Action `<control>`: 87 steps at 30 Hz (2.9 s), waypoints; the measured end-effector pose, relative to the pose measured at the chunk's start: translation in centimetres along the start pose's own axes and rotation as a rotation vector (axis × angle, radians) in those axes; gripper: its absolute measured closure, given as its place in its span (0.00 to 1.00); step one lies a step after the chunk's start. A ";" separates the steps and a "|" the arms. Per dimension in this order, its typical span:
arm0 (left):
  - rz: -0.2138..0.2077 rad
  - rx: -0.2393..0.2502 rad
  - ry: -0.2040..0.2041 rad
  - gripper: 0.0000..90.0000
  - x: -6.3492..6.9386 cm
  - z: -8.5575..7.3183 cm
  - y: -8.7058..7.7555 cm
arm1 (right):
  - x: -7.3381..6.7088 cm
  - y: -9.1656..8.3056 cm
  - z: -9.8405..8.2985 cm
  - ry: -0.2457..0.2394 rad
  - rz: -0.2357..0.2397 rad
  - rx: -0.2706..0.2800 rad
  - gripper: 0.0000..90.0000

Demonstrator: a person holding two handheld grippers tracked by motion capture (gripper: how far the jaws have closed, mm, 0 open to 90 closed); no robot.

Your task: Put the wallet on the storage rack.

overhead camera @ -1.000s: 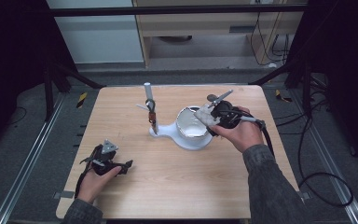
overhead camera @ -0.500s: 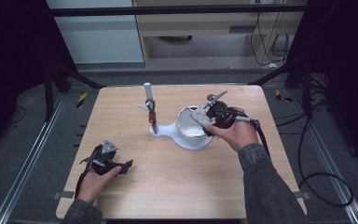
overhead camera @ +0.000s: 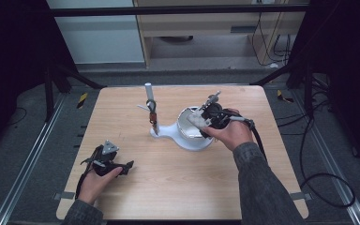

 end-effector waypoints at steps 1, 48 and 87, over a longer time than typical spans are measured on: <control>-0.001 0.000 -0.001 0.11 0.0 0.0 0.0 | -0.1 0.1 0.0 -0.001 0.004 -0.006 0.35; -0.003 -0.004 0.006 0.11 0.2 0.0 0.1 | -1.6 3.5 1.2 -0.016 0.041 -0.072 0.34; -0.008 -0.004 0.006 0.11 0.3 0.0 0.2 | -1.8 5.0 1.8 0.053 0.036 -0.093 0.31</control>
Point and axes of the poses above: each handheld gripper's, and its own axes: y roughly forward along the jaws, z roughly out of its top, x roughly to its right, the point moved 6 cm from there along y, roughly forward along the jaws, and after that the axes turned 10 degrees about -z, right-handed, at the moved point
